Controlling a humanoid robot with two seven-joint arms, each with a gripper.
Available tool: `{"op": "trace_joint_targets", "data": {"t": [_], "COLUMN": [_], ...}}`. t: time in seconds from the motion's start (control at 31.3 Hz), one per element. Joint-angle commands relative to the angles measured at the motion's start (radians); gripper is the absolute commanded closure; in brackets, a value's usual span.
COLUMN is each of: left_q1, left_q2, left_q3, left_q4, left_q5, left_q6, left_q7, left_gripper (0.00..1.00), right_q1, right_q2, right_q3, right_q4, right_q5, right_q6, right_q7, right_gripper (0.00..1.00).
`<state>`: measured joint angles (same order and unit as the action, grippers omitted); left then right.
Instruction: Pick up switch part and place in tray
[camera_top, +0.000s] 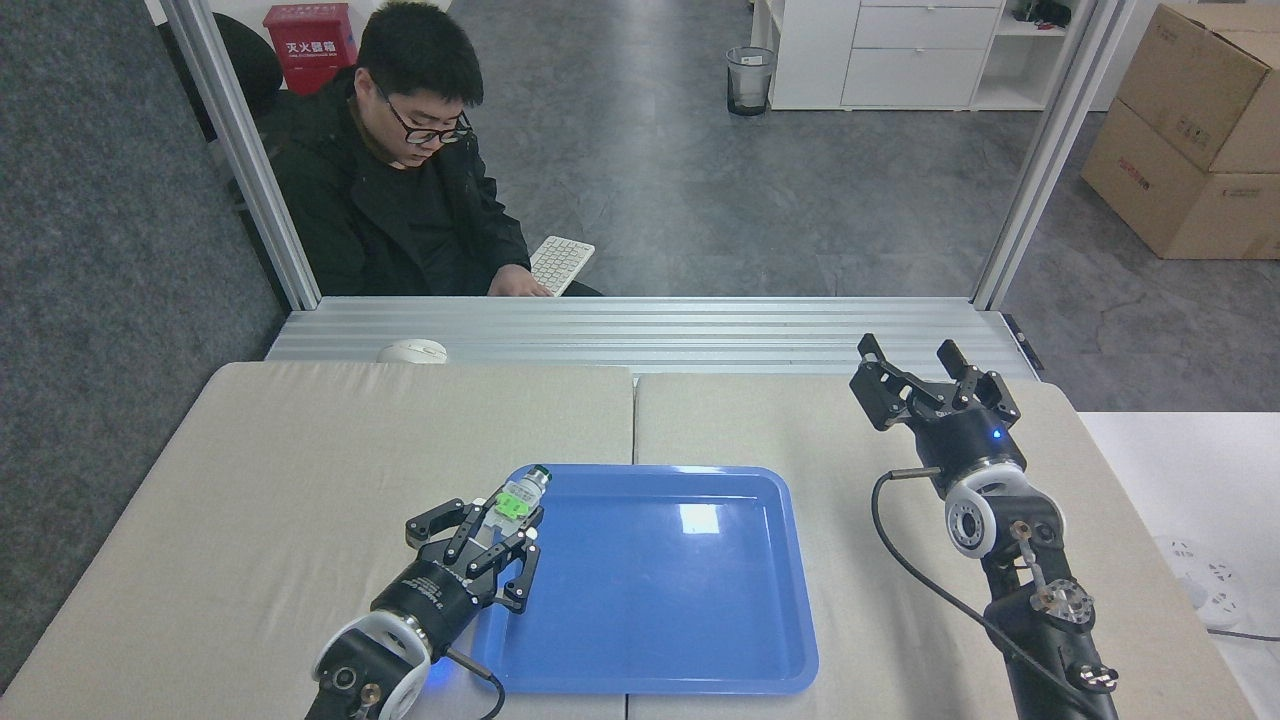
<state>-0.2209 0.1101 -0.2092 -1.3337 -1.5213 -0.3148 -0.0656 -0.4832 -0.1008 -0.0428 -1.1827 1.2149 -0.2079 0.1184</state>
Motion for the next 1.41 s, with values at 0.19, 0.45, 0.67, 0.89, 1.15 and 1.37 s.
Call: {"op": "trace_joint_targets", "data": {"t": [0.19,0.45,0.67,0.89,1.15,1.37], "left_q1": [-0.028,-0.035,-0.055,-0.167,-0.187,-0.164], "left_q2": [-0.101,-0.099,-0.092,-0.086,0.029,0.022], "left_q3": [-0.156,-0.147,0.026,0.338,0.387,0.386], "left_q4": [0.031,-0.010,-0.061,0.004,0.085,0.074], "left_q5": [-0.102,-0.097,-0.094,0.027,0.119,0.116], "left_q6": [-0.001,0.078,0.169,0.191,0.197,0.198], "left_q7": [-0.036,-0.020,-0.011,0.027,0.033,0.032], "left_gripper": [0.62,0.16,0.01,0.01,0.01,0.01], "right_q1": [0.000,0.000,0.000,0.000,0.000,0.000], "right_q2": [0.001,0.001,0.001,0.001,0.001,0.001], "right_q3": [0.000,0.000,0.000,0.000,0.000,0.000], "right_q4": [0.000,0.000,0.000,0.000,0.000,0.000], "right_q5": [0.000,0.000,0.000,0.000,0.000,0.000], "right_q6": [0.001,0.001,0.001,0.001,0.001,0.001], "right_q7": [0.000,0.000,0.000,0.000,0.000,0.000], "right_gripper": [0.00,0.00,0.00,0.00,0.00,0.00]}}
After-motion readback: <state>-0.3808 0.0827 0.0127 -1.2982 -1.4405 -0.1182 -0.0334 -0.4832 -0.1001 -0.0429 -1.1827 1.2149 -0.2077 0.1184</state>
